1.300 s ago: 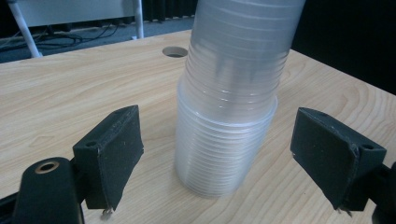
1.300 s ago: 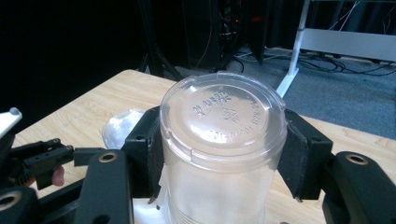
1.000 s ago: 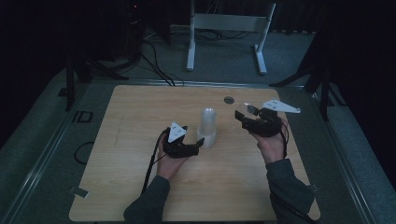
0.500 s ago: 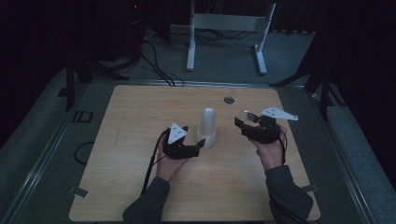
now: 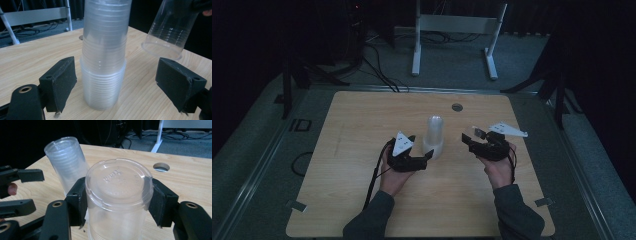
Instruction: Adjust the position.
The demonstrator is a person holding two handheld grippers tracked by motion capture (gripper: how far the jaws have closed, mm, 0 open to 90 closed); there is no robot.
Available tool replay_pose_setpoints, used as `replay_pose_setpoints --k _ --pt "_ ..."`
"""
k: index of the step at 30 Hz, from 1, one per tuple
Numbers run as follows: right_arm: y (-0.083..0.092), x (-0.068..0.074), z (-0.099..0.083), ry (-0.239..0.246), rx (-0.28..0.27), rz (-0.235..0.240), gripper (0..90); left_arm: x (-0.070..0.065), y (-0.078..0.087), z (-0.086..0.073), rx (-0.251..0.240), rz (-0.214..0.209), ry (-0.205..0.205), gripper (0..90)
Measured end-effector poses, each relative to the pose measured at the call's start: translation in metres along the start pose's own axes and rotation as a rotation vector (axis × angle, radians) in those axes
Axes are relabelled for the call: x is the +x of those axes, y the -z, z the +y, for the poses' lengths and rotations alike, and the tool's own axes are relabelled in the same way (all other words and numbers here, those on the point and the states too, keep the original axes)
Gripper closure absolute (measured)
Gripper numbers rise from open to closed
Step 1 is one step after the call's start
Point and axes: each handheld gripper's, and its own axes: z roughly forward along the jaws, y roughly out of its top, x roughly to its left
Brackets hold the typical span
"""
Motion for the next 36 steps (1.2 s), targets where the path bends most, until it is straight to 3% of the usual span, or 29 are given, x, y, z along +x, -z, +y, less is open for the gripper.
replay_pose_setpoints --k 12,17,21,29,36 --pt "-0.002 0.000 -0.017 -0.033 -0.003 0.011 40.0 -0.012 -0.002 0.002 0.007 -0.028 -0.040 16.6" --pt "-0.003 -0.001 -0.024 -0.070 -0.005 0.032 40.4 -0.015 -0.003 0.003 0.011 -0.038 -0.050 17.0" --pt "-0.005 -0.003 -0.031 -0.138 -0.011 0.074 40.9 -0.018 -0.004 0.003 0.015 -0.052 -0.063 20.0" --pt "-0.005 -0.002 -0.035 -0.155 -0.011 0.078 41.0 -0.022 -0.006 0.003 0.021 -0.063 -0.078 21.6" --pt "-0.006 -0.001 -0.038 -0.166 -0.006 0.095 41.0 -0.029 -0.011 0.004 0.038 -0.097 -0.112 23.5"
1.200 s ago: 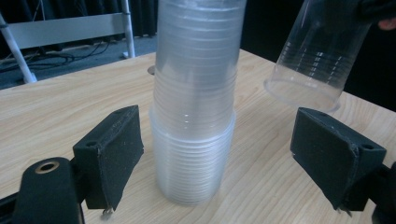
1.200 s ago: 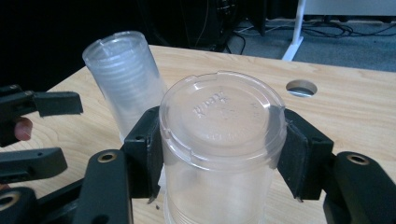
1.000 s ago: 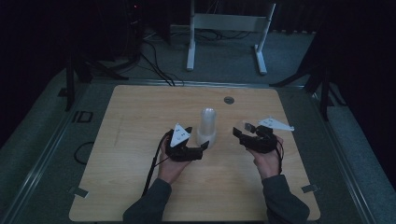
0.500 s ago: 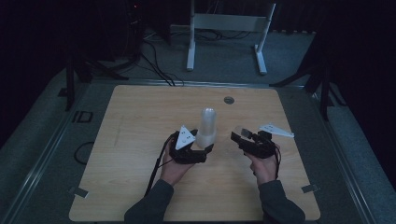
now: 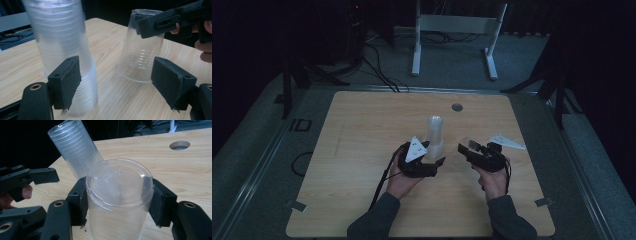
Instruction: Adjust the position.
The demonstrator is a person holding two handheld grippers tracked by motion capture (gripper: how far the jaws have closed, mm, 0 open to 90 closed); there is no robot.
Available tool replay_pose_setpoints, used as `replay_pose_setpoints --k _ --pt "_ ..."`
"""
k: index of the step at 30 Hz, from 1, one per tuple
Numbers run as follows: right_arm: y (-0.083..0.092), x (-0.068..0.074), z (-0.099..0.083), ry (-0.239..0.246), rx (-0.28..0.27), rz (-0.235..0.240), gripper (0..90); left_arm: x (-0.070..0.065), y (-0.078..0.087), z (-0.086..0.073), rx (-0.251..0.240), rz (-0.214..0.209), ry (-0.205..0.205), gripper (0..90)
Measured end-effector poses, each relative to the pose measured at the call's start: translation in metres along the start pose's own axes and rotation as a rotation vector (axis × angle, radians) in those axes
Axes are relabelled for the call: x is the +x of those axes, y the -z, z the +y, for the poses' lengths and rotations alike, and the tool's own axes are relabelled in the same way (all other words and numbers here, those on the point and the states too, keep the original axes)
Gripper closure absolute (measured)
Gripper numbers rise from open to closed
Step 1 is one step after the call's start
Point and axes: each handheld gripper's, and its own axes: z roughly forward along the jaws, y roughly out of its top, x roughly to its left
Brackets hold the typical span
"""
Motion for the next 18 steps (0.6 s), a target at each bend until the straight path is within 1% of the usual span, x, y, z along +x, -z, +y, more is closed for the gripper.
replay_pose_setpoints --k 5,6,7,8,11,12,15,18 --pt "-0.001 0.000 -0.002 -0.014 0.003 0.022 41.0 -0.003 -0.004 0.000 0.004 -0.018 -0.005 23.5" --pt "-0.001 0.000 -0.002 -0.024 0.003 0.033 41.1 -0.003 -0.005 0.000 0.006 -0.022 -0.008 23.5" --pt "0.000 0.000 -0.003 -0.048 -0.001 0.056 41.1 -0.003 -0.005 0.000 0.006 -0.026 -0.012 23.5" --pt "0.001 0.000 -0.002 -0.052 -0.002 0.062 41.1 -0.004 -0.006 0.000 0.005 -0.030 -0.014 23.4" --pt "0.001 0.000 -0.002 -0.054 -0.004 0.067 41.1 -0.005 -0.007 0.000 0.002 -0.036 -0.016 23.4" --pt "0.002 0.001 -0.002 -0.055 -0.005 0.073 41.2 -0.007 -0.008 0.001 0.000 -0.044 -0.025 23.2" --pt "0.002 0.002 -0.002 -0.062 -0.010 0.087 41.2 -0.008 -0.011 0.001 0.000 -0.055 -0.027 21.0" --pt "0.002 0.003 -0.002 -0.065 -0.008 0.092 41.2 -0.009 -0.014 0.001 -0.003 -0.067 -0.024 19.9"
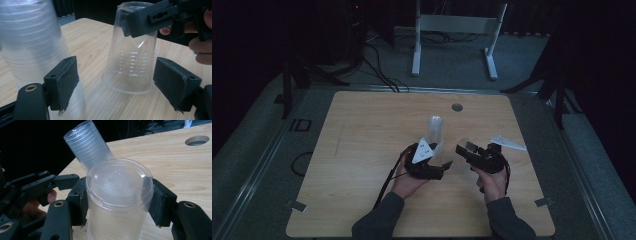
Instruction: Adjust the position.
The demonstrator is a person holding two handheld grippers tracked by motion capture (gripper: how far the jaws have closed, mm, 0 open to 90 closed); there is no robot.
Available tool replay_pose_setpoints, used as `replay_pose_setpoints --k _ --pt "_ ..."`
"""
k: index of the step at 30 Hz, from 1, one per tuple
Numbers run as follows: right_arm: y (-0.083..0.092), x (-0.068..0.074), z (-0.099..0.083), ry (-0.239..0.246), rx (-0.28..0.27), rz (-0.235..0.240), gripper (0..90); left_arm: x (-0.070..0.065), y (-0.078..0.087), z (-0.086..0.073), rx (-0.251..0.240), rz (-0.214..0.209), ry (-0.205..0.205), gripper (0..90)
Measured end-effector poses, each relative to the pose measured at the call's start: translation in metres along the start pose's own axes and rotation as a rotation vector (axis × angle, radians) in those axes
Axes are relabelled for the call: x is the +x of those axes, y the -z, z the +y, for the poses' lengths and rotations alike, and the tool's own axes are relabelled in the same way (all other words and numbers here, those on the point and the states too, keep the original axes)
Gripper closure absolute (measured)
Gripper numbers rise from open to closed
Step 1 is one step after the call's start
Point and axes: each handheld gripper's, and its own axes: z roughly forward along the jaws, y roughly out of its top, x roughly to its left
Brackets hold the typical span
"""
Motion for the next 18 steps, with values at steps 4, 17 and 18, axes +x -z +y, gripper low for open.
replay_pose_setpoints --k 4,17,18 --pt "0.000 0.000 -0.001 -0.010 -0.001 0.007 41.1 -0.003 -0.004 0.000 -0.006 -0.018 -0.004 19.0" --pt "0.001 -0.001 -0.001 -0.064 -0.023 0.041 41.3 -0.007 -0.014 -0.002 -0.034 -0.017 0.002 18.2" --pt "0.001 -0.001 -0.001 -0.068 -0.025 0.043 41.3 -0.008 -0.015 -0.003 -0.038 -0.014 0.004 18.2"
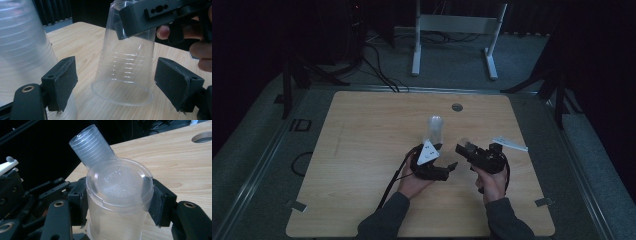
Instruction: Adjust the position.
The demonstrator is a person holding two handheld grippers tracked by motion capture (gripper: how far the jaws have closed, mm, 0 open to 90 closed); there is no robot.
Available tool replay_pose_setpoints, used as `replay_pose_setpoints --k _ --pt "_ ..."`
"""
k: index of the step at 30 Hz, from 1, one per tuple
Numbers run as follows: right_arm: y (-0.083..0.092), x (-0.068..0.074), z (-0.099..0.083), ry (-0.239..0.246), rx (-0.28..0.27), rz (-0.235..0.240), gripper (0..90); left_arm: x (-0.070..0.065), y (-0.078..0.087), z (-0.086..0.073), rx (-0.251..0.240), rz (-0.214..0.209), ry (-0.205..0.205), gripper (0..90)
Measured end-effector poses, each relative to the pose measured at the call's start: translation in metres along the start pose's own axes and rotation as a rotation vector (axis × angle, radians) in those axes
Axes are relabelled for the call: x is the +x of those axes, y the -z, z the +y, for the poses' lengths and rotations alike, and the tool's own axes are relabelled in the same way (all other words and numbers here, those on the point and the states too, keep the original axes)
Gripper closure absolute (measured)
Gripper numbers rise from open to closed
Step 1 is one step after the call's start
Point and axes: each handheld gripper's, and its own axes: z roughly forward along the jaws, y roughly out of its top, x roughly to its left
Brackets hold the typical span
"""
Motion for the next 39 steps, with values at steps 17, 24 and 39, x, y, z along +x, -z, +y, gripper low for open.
replay_pose_setpoints --k 17,24,39 --pt "0.000 -0.005 -0.001 -0.083 -0.019 0.048 41.5 -0.003 -0.007 -0.008 -0.059 -0.017 0.047 18.1" --pt "0.000 -0.005 -0.001 -0.099 -0.021 0.066 41.6 -0.004 -0.010 -0.010 -0.084 -0.019 0.059 18.1" --pt "-0.001 -0.006 -0.001 -0.124 -0.021 0.095 41.7 -0.006 -0.016 -0.012 -0.075 -0.012 0.056 20.7"
